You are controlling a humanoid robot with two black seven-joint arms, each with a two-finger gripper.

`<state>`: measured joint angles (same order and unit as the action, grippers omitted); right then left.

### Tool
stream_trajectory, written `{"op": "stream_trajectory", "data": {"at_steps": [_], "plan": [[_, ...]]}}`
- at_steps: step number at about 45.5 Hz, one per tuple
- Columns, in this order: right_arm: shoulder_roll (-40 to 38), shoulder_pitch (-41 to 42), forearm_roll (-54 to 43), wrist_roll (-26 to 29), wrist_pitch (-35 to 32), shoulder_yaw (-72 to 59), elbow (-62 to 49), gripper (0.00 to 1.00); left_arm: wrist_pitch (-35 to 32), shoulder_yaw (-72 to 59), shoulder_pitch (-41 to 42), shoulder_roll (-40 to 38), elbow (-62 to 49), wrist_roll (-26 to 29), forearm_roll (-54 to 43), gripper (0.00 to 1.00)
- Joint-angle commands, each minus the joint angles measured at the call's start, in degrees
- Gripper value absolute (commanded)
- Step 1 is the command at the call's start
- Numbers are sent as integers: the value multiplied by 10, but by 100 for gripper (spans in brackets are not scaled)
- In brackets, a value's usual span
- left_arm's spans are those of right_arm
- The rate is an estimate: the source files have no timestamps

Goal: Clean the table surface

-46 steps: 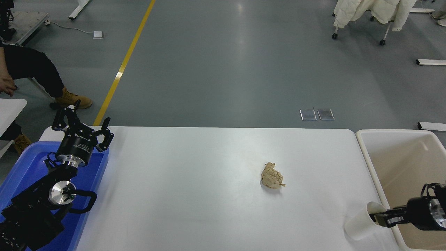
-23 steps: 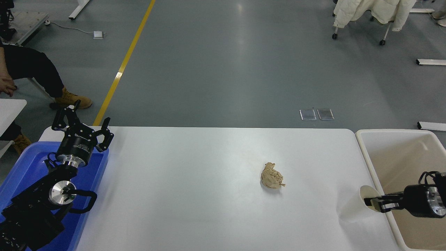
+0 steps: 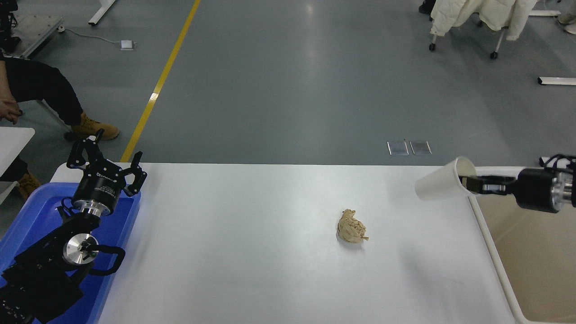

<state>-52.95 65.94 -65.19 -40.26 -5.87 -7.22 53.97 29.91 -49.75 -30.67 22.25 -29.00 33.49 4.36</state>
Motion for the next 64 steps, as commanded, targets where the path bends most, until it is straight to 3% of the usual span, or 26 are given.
{"op": "stream_trajectory", "data": {"at_steps": [1, 13, 18, 26, 31, 64], "plan": [[12, 21, 109, 7, -20, 34, -104, 0, 0, 0, 0, 0, 0, 0, 0, 100], [161, -39, 199, 46, -26, 12, -466, 0, 1, 0, 0, 0, 0, 0, 0, 100], [206, -87, 205, 82, -26, 10, -554, 0, 1, 0, 0, 0, 0, 0, 0, 100], [227, -150, 240, 180, -17, 12, -572, 0, 1, 0, 0, 0, 0, 0, 0, 100], [237, -172, 271, 214, -17, 8, -588, 0, 1, 0, 0, 0, 0, 0, 0, 100], [308, -301, 355, 284, -12, 12, -589, 5, 1, 0, 0, 0, 0, 0, 0, 100]]}}
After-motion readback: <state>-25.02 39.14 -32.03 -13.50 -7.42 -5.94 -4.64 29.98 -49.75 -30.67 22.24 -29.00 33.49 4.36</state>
